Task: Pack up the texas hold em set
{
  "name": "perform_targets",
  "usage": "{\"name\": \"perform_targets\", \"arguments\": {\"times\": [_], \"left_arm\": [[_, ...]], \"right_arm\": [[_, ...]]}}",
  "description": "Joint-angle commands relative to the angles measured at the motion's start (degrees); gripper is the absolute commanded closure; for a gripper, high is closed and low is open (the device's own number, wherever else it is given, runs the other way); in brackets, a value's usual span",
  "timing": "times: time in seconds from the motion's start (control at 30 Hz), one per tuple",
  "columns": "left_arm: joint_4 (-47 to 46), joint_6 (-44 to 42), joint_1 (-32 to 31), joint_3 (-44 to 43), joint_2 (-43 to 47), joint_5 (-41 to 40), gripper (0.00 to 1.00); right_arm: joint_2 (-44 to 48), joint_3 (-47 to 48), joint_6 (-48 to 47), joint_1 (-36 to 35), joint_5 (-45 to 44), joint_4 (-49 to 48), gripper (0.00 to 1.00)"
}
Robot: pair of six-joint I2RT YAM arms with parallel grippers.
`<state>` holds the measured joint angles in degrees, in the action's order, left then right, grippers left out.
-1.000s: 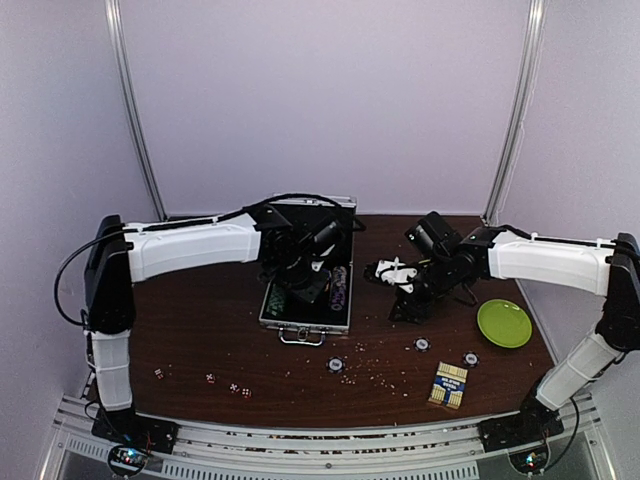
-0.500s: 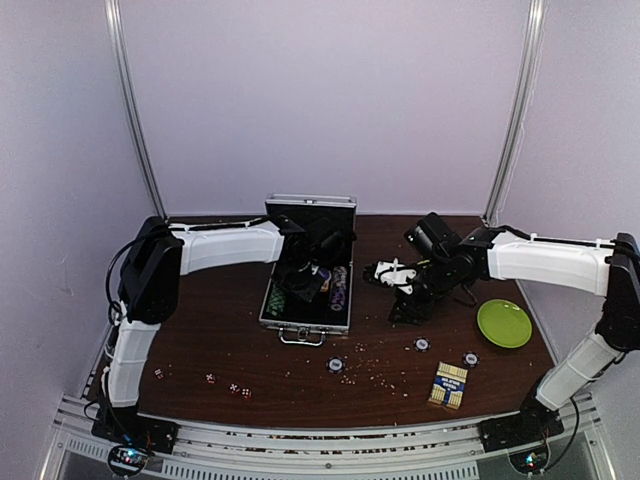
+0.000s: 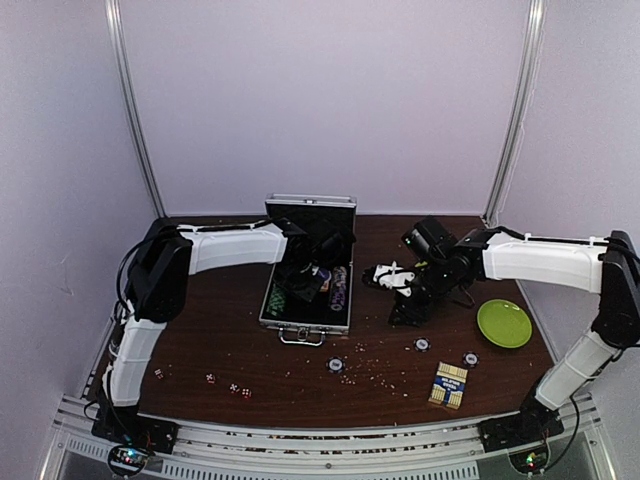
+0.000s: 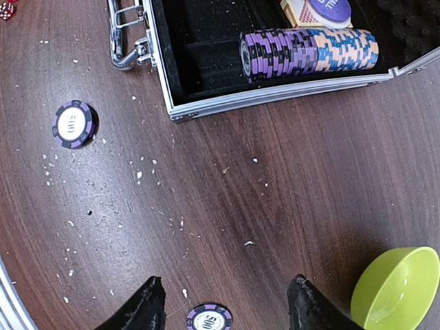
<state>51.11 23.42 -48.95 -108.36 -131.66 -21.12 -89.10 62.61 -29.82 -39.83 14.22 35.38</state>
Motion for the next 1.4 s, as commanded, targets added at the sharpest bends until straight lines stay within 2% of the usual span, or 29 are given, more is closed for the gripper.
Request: {"name": "perform_targets", "arguments": {"times": [0.0, 0.23, 0.43, 0.67, 0.8, 0.9, 1.07, 1.2, 1.3, 1.37], "left_arm": [[-1.8, -1.2, 1.0, -1.3, -1.8, -2.6, 0.91], [-1.4, -1.9, 1.3, -2.7, -2.4, -2.1, 0.91], [-0.7, -1.6, 1.3, -1.9, -0.6, -1.7, 0.76], [-0.7, -0.4, 0.3, -1.1, 6.2, -1.4, 0.73], [-1.3, -1.3, -1.9, 1.7, 13.3, 1.5, 0.74], [-1.3, -0.1, -3.7, 8.3, 20.5, 2.8, 0.75], [-0.5, 6.2, -4.1, 29.5, 34.6, 6.9, 0.76], [4.8, 13.9, -3.8, 43.2, 43.2, 5.4, 0.77], [6.6, 21.6, -1.3, 52.0, 48.7, 6.6, 0.74], [6.8, 24.6, 1.2, 57.0, 52.1, 7.6, 0.67]], "right_arm": [[-1.1, 0.2, -0.3, 0.2, 0.3, 0.8, 0.39], [-1.3, 0.2, -0.5, 0.2, 0.2, 1.1, 0.39], [-2.0, 0.5, -0.7, 0.2, 0.6, 1.4, 0.39], [-1.9, 0.6, -0.4, 0.2, 0.8, 1.4, 0.39], [-1.8, 0.6, -0.3, 0.2, 0.8, 1.4, 0.39], [-1.9, 0.5, -0.4, 0.2, 0.8, 1.4, 0.39], [-2.0, 0.8, -0.6, 0.2, 1.5, 1.8, 0.39], [-1.9, 0.9, -0.6, 0.1, 1.9, 1.9, 0.39], [-2.0, 1.0, -0.7, 0.1, 2.1, 2.1, 0.39], [-2.1, 1.0, -0.8, 0.1, 2.1, 2.2, 0.39]]}}
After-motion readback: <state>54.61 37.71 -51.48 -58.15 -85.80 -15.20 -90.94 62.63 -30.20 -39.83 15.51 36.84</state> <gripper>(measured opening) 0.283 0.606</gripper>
